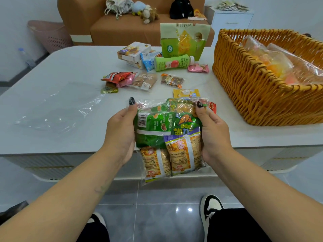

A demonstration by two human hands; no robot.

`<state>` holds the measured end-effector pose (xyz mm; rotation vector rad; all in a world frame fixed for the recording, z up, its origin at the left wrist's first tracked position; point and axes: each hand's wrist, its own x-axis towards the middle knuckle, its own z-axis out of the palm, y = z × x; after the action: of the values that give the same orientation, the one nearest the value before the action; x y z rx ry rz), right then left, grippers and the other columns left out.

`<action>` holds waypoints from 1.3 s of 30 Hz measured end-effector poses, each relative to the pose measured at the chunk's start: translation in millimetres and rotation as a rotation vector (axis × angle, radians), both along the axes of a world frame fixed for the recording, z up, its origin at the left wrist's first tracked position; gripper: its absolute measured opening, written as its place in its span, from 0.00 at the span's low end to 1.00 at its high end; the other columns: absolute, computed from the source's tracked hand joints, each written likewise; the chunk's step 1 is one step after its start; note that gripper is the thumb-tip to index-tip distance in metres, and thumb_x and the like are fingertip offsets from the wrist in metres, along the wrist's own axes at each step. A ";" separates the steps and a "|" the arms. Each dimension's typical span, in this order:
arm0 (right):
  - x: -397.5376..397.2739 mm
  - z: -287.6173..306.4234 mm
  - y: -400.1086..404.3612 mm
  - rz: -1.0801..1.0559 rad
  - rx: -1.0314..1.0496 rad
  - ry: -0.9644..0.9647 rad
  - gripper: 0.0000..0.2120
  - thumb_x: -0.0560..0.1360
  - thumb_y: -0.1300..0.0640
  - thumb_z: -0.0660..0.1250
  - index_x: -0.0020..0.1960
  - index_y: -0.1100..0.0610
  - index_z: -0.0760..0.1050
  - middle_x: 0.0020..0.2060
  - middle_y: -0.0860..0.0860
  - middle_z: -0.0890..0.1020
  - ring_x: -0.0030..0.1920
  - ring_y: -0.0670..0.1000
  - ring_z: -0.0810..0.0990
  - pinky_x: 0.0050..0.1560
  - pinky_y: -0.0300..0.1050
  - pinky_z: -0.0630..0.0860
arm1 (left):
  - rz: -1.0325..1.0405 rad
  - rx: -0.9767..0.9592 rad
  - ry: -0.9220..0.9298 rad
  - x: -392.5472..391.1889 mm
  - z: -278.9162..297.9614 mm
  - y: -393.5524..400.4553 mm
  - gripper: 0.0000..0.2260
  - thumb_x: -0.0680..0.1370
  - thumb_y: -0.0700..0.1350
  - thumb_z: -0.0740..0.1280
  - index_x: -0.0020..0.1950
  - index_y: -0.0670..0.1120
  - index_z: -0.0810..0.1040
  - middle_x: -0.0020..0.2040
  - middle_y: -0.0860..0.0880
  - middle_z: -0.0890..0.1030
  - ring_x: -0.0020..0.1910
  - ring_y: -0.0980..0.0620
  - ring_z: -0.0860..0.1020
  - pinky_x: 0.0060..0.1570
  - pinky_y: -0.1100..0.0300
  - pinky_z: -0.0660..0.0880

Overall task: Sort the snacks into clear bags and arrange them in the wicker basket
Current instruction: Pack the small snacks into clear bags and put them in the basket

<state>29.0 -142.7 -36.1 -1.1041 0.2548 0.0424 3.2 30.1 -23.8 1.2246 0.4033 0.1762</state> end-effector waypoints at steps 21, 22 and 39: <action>13.1 31.2 -2.1 0.193 0.109 -0.203 0.12 0.70 0.56 0.68 0.49 0.62 0.81 0.46 0.60 0.85 0.45 0.58 0.84 0.46 0.55 0.82 | 0.092 -0.214 -0.161 11.8 25.9 8.9 0.15 0.83 0.51 0.57 0.56 0.45 0.80 0.49 0.47 0.86 0.51 0.50 0.84 0.50 0.51 0.80; 14.0 31.4 -2.4 0.207 0.076 -0.224 0.11 0.69 0.56 0.69 0.48 0.62 0.82 0.45 0.59 0.85 0.44 0.56 0.84 0.44 0.51 0.82 | 0.084 -0.212 -0.166 12.8 27.2 10.4 0.15 0.83 0.52 0.57 0.57 0.45 0.81 0.50 0.47 0.86 0.52 0.49 0.84 0.51 0.50 0.80; 1.3 53.5 -23.7 0.187 -0.019 -0.146 0.03 0.75 0.65 0.67 0.48 0.62 0.79 0.40 0.57 0.84 0.38 0.54 0.82 0.41 0.50 0.79 | -0.266 0.331 -0.184 -4.6 -7.7 -12.1 0.26 0.56 0.53 0.80 0.53 0.49 0.82 0.51 0.48 0.86 0.53 0.48 0.83 0.57 0.45 0.78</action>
<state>30.2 -166.4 17.4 -1.1413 0.0211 0.1254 -1.4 18.0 -31.5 1.5601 0.0479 0.1280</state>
